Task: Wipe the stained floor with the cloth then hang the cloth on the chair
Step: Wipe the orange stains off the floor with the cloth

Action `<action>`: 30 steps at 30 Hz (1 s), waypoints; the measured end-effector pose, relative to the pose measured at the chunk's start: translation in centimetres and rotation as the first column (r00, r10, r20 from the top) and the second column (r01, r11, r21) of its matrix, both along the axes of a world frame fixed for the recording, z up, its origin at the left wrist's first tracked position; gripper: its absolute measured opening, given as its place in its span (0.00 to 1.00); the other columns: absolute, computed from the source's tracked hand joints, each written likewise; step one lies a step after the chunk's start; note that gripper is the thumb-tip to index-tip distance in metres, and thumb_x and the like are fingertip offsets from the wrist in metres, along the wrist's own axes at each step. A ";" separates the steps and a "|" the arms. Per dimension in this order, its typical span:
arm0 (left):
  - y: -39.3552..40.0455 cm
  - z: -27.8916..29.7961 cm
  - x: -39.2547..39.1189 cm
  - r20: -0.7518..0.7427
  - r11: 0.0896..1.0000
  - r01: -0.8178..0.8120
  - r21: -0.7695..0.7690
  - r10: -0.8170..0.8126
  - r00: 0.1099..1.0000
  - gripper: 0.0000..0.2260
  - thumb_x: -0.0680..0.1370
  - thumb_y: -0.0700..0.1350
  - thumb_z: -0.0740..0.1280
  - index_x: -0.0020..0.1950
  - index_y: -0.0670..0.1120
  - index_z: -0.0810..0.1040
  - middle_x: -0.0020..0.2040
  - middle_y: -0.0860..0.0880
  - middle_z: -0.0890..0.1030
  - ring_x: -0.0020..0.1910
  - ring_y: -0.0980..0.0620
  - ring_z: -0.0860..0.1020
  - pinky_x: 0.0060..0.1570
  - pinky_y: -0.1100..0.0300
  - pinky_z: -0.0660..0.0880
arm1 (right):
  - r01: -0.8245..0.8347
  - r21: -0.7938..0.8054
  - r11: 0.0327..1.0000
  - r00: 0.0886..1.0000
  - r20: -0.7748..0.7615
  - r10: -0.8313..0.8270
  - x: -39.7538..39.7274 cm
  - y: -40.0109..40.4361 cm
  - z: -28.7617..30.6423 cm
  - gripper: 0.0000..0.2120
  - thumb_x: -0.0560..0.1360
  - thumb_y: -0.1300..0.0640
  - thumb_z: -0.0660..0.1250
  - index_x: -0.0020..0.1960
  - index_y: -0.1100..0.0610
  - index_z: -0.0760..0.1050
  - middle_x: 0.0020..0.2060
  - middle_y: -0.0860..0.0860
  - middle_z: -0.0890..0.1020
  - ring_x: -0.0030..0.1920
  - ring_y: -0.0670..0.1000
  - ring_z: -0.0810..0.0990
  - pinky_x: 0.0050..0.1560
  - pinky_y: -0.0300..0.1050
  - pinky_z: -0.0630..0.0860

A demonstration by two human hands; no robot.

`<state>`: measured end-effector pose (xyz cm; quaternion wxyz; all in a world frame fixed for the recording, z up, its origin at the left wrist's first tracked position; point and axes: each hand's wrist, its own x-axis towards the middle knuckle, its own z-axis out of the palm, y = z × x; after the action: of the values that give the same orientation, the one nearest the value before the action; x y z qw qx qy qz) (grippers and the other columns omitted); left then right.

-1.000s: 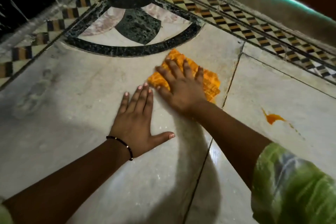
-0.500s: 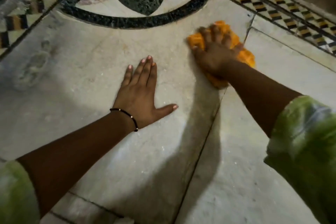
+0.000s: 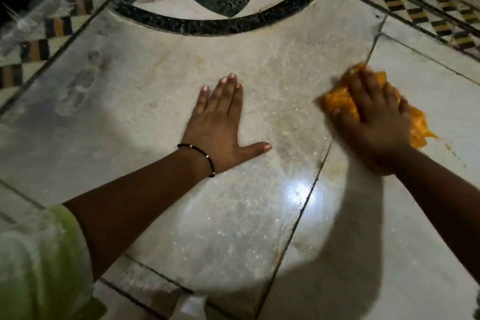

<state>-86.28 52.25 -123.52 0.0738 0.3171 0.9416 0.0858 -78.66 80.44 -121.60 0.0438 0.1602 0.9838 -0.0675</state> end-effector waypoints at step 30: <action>0.2 0.0 0.2 -0.015 0.999 -0.002 -0.032 0.001 1.000 0.51 0.66 0.77 0.45 0.77 0.43 0.42 0.78 0.46 0.43 0.76 0.50 0.42 0.74 0.48 0.40 | -0.214 0.019 0.977 0.974 0.082 0.212 5.6 -6.1 0.4 0.30 0.74 0.36 0.47 0.75 0.39 0.53 0.77 0.47 0.56 0.74 0.63 0.55 0.69 0.69 0.46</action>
<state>-86.04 52.45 -123.52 0.0718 0.3157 0.9437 0.0683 -73.05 74.37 -121.21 0.0875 0.0569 0.9936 -0.0422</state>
